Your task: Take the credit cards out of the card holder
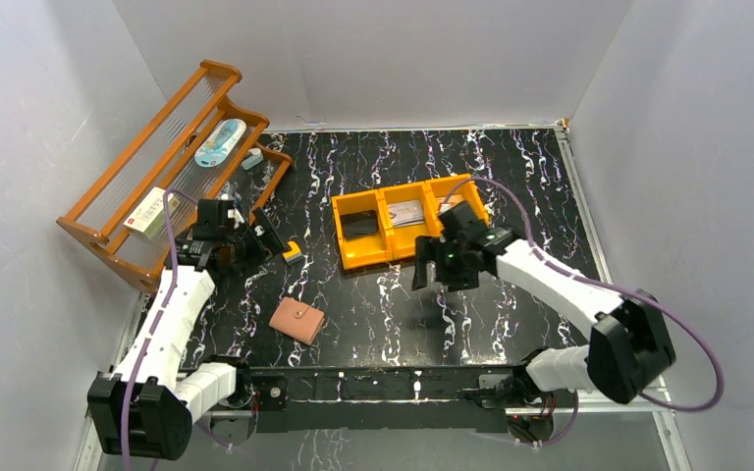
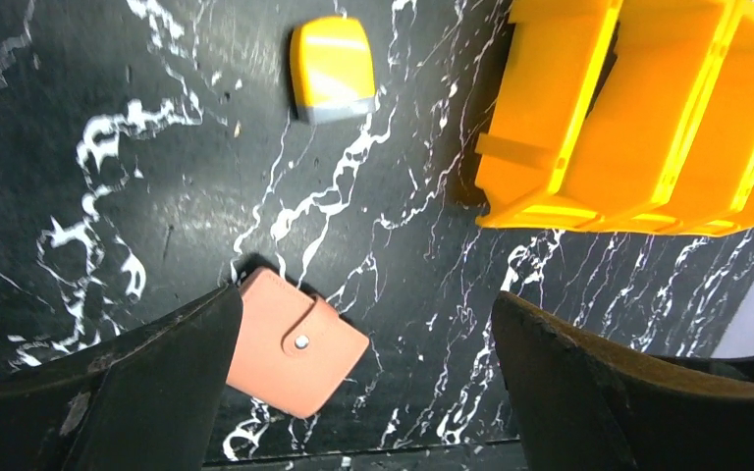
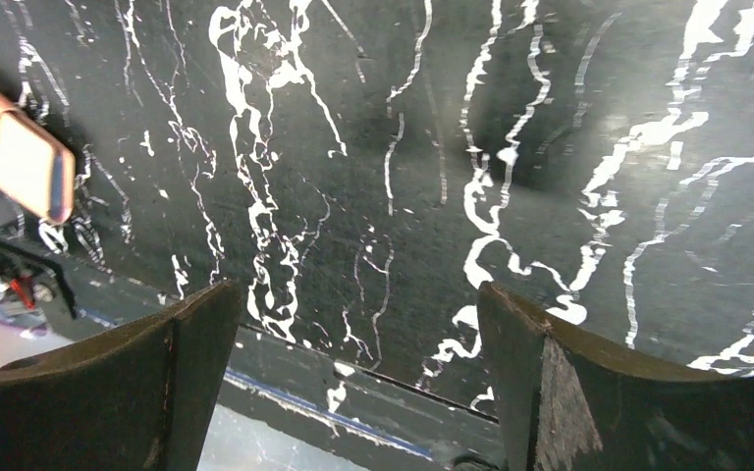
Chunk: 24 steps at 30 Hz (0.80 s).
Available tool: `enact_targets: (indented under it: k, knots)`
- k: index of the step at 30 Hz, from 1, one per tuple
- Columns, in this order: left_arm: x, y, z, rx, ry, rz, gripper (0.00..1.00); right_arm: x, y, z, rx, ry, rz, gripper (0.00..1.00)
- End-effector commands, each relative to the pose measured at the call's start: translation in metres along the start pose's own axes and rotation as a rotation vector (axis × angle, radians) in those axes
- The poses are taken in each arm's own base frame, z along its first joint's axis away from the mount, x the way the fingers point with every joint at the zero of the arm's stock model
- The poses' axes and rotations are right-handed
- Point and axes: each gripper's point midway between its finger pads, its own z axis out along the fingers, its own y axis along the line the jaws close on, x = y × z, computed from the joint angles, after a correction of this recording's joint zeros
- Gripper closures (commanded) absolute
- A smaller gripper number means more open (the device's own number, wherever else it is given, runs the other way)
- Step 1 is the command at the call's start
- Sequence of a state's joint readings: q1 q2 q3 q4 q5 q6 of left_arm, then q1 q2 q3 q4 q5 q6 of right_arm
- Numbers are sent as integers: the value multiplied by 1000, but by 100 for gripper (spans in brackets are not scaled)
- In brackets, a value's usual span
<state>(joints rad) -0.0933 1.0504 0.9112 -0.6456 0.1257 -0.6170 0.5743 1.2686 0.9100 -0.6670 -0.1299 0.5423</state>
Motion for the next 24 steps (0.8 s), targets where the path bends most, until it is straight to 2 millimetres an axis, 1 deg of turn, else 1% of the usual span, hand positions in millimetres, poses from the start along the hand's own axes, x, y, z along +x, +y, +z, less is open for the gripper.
enact_targets:
  k: [1, 4, 6, 7, 11, 14, 16, 18, 24]
  knots:
    - [24, 1, -8, 33, 47, -138, 2, -24, 29, 17, 107, -137, 28, 2]
    - [35, 10, -7, 5, 53, -198, 2, -26, 55, 36, 110, -157, 22, 2]
    - [38, 16, -7, -19, 43, -244, 2, -31, 71, 47, 124, -176, 5, 2]
    - [40, 17, -7, -22, 40, -260, 2, -35, 75, 52, 147, -189, 7, 2]
    - [46, 21, -4, -28, 52, -284, 2, -55, 85, 74, 196, -254, 48, 2]
    - [53, 24, -2, -46, 73, -319, 2, -69, 92, 82, 196, -299, 44, 2]
    - [57, 23, 0, -41, 90, -350, 2, -76, 95, 85, 192, -317, 28, 1]
    - [63, 23, 3, -40, 111, -377, 2, -78, 94, 97, 201, -302, 11, 1]
    - [71, 28, 2, -63, 135, -410, 2, -86, 96, 120, 148, -247, 7, 2]
